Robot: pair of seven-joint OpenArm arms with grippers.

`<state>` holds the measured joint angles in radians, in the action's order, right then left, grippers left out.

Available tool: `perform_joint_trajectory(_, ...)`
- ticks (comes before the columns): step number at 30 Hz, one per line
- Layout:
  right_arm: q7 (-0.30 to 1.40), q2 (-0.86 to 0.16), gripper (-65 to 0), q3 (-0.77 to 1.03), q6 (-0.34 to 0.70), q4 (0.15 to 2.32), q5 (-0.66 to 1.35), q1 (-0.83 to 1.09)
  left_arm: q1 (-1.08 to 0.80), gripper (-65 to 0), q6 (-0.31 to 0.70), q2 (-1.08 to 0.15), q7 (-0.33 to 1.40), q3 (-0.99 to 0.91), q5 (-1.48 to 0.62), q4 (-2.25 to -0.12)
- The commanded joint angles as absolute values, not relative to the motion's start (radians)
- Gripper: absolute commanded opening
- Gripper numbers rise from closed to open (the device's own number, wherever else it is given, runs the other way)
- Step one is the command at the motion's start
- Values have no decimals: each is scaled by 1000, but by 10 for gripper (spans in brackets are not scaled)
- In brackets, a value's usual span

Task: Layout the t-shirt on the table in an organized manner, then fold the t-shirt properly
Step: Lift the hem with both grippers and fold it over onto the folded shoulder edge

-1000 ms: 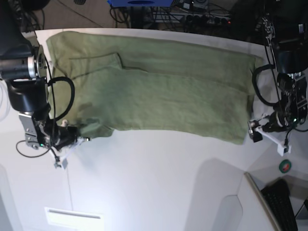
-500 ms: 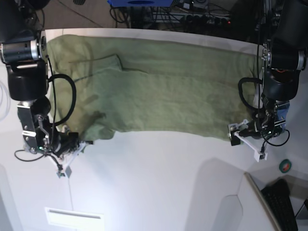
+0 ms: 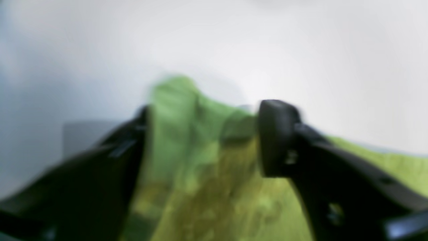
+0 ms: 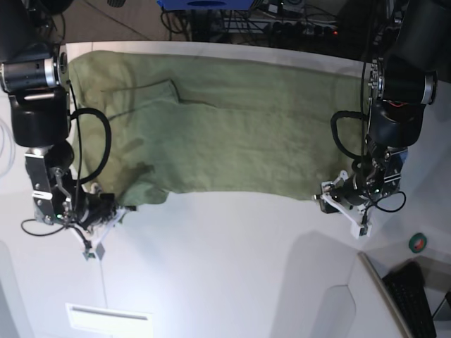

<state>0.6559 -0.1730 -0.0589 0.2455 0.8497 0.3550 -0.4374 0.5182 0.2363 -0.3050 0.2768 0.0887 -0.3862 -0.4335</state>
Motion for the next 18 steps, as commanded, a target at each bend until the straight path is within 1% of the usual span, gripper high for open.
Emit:
perform_joint_trajectory(1,639,-180,-650,-56,248,868,361,-470,544,-378,234,-321,269,87,-384,-418)
perform_joint_trajectory(4,638,-185,-650,-56,249,868,361,-469,544,-507,234,-323,248,84,-386,-417)
perform_joint_trajectory(7,636,-185,-650,-56,249,869,361,-461,532,-650,234,-328,248,81,-384,-476)
perform_joint_trajectory(11,619,-186,-650,-56,249,869,361,-458,492,-650,234,-352,251,77,-389,-579)
perform_joint_trajectory(15,561,-188,-650,-56,249,872,360,-430,469,-650,234,-366,335,76,-389,-679)
perform_joint_trajectory(18,536,-188,-650,-56,249,932,360,-392,426,-650,234,-380,387,74,-390,-768)
